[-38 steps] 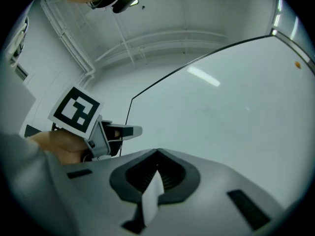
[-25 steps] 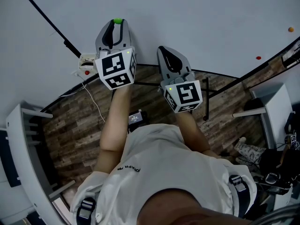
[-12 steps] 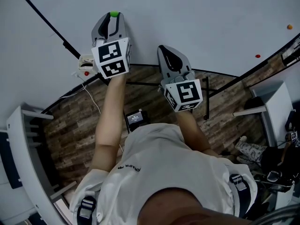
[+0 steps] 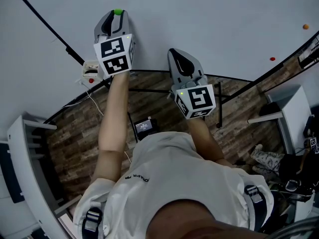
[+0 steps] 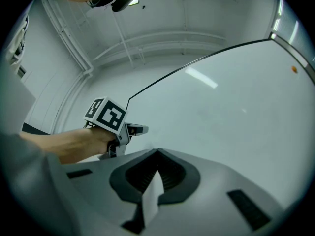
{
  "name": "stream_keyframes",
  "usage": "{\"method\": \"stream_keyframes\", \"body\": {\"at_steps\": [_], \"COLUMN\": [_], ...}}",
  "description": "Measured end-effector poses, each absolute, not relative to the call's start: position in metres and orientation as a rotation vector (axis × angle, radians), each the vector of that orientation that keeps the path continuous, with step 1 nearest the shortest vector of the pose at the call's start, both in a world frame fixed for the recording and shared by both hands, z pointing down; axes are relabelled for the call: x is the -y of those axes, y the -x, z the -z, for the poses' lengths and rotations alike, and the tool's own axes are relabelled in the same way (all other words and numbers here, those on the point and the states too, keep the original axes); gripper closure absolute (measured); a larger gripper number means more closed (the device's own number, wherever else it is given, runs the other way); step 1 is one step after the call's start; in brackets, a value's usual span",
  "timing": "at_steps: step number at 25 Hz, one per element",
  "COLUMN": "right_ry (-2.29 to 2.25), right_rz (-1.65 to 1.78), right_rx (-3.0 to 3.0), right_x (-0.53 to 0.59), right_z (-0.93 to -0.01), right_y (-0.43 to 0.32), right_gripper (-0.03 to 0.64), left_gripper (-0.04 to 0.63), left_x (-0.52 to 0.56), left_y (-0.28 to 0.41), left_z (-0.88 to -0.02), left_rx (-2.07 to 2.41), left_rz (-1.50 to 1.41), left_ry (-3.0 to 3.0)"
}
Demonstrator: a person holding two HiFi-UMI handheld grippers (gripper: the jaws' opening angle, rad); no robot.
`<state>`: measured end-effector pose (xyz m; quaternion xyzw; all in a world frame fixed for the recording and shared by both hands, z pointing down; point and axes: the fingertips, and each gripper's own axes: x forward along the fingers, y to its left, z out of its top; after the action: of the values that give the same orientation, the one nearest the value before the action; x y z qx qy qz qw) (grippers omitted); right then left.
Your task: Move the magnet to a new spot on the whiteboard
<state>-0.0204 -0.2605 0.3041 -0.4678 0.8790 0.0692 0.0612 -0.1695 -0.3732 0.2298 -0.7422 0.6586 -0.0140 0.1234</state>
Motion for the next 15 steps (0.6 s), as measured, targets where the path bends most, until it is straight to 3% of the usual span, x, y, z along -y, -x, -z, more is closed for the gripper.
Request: {"method": "stream_keyframes", "body": {"at_steps": [15], "right_ry": [1.421], "right_rz": [-0.211], "right_rx": [-2.653], "right_x": [0.260], "right_z": [-0.304], "right_y": [0.018], "right_gripper": [0.614], "left_gripper": [0.474], "left_x": [0.397], "left_y": [0.175], "left_z": [-0.229], "left_rx": [-1.894], "left_rz": [0.179], "left_ry": [2.141]}}
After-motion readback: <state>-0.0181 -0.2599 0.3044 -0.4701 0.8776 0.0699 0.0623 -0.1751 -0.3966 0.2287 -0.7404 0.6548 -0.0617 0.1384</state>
